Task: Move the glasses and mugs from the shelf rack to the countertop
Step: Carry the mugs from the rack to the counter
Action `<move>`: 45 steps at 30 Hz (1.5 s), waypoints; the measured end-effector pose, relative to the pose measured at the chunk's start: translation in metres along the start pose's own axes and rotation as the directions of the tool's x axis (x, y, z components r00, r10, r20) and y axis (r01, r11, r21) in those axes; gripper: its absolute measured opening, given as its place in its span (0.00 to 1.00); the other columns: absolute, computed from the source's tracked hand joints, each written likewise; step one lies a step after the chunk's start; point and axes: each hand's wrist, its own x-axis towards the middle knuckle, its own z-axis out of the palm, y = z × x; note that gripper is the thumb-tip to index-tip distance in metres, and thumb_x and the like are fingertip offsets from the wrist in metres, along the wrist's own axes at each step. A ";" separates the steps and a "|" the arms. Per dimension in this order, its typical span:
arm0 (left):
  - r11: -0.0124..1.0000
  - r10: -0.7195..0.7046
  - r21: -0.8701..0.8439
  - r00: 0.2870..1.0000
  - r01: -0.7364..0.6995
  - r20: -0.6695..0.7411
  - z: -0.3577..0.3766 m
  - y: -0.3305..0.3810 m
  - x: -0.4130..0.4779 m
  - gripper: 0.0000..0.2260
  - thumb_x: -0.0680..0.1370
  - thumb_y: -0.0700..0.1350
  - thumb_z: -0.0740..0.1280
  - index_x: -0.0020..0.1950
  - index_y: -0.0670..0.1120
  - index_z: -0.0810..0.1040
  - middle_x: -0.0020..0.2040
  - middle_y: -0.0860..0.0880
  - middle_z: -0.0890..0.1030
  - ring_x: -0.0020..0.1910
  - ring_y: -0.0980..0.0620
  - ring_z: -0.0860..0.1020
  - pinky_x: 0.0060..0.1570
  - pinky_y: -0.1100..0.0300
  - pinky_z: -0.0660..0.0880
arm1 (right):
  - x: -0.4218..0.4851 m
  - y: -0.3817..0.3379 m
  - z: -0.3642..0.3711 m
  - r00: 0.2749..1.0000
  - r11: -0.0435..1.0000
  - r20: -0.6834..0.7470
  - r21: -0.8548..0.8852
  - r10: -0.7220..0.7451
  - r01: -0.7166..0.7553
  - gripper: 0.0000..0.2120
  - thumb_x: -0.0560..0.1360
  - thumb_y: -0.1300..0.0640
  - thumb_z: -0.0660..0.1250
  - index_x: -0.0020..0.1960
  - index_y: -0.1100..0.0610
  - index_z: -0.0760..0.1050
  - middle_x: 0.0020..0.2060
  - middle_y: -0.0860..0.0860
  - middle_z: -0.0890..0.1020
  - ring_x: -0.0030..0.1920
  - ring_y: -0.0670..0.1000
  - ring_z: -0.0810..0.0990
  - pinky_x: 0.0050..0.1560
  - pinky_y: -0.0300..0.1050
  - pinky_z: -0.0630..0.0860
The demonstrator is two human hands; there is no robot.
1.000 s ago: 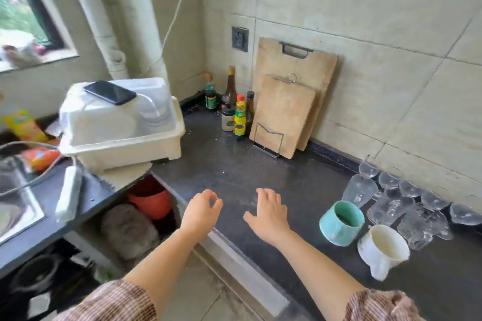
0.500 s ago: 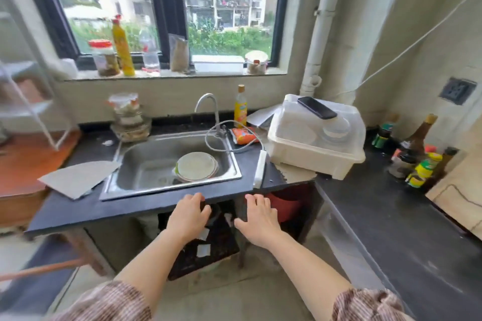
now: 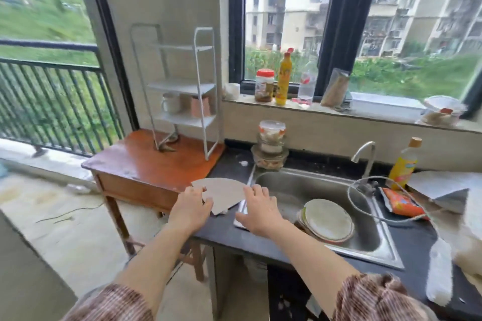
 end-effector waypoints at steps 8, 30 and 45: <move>0.977 -0.171 -0.134 0.984 0.165 -0.039 -0.052 -0.069 0.132 0.18 0.79 0.53 0.58 0.67 0.50 0.68 0.66 0.45 0.72 0.62 0.45 0.72 0.61 0.50 0.71 | 0.178 -0.076 0.014 0.994 0.994 0.032 0.037 -0.105 0.104 0.33 0.74 0.43 0.61 0.74 0.55 0.56 0.70 0.54 0.64 0.70 0.58 0.60 0.67 0.59 0.61; 0.946 -0.038 -0.320 0.998 0.049 0.040 -0.076 -0.203 0.475 0.22 0.80 0.49 0.58 0.73 0.43 0.65 0.69 0.42 0.71 0.68 0.44 0.68 0.65 0.53 0.65 | 0.486 -0.177 0.066 0.947 0.876 -0.026 0.389 0.321 -0.287 0.37 0.75 0.51 0.63 0.77 0.54 0.47 0.74 0.55 0.58 0.70 0.58 0.62 0.66 0.52 0.67; 0.719 -0.155 -0.639 0.959 0.273 0.236 -0.049 -0.225 0.581 0.19 0.80 0.58 0.55 0.58 0.44 0.70 0.52 0.42 0.76 0.53 0.40 0.75 0.47 0.52 0.68 | 0.576 -0.161 0.064 0.682 0.568 -0.184 0.722 0.708 -0.395 0.14 0.71 0.57 0.70 0.53 0.61 0.72 0.45 0.51 0.72 0.42 0.48 0.71 0.39 0.36 0.68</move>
